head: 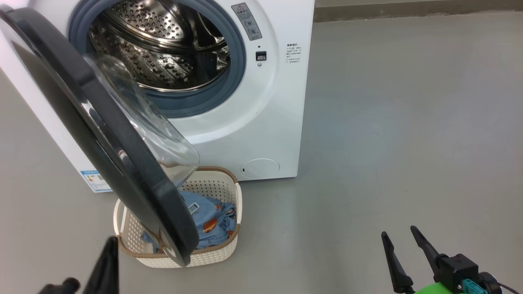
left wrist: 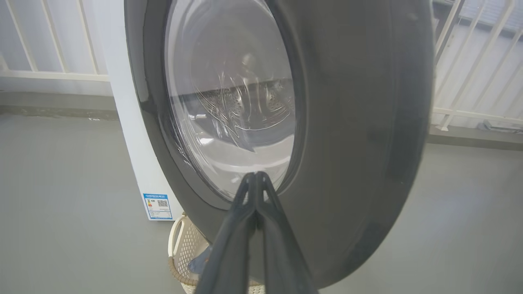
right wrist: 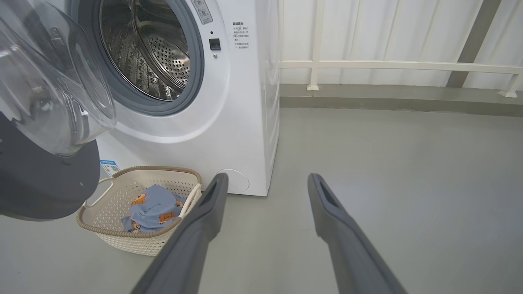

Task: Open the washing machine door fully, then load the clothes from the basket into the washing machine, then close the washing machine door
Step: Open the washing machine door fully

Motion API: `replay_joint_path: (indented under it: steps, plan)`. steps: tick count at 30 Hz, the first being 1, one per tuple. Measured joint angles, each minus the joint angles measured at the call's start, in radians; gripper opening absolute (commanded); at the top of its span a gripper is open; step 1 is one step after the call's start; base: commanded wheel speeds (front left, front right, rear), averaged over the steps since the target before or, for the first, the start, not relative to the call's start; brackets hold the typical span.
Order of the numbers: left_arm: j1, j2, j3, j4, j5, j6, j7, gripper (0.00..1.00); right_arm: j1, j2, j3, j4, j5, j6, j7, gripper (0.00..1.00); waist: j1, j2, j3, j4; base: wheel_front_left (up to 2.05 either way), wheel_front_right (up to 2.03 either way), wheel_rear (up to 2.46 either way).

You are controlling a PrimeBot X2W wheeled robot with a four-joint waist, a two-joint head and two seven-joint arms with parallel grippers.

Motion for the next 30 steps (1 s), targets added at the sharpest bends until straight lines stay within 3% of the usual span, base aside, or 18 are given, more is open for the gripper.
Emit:
replay_joint_path:
  steps: [8,15,21,30]
  plan:
    - [-0.083,0.000,0.064,-0.255,-0.006,0.000,0.000,0.00,-0.001,0.000,0.005,0.004,0.004,0.000,0.000,1.00,0.0000,0.0000,0.004,0.003,0.00,0.00,0.00]
    - [-0.148,0.004,0.042,-0.438,-0.005,0.000,-0.002,0.00,-0.002,0.000,0.011,0.011,0.016,0.000,0.000,1.00,0.0000,0.0000,0.008,0.002,0.00,0.00,0.00]
    - [-0.181,0.029,-0.087,-0.504,-0.021,0.000,-0.004,0.00,-0.006,0.000,0.017,0.012,0.040,0.000,0.000,1.00,0.0000,0.0000,0.012,-0.004,0.00,0.00,0.00]
    - [-0.204,0.044,-0.342,-0.448,-0.023,0.000,-0.004,0.00,-0.017,0.000,0.023,0.029,0.050,0.000,0.000,1.00,0.0000,0.0000,0.026,-0.018,0.00,0.00,0.00]
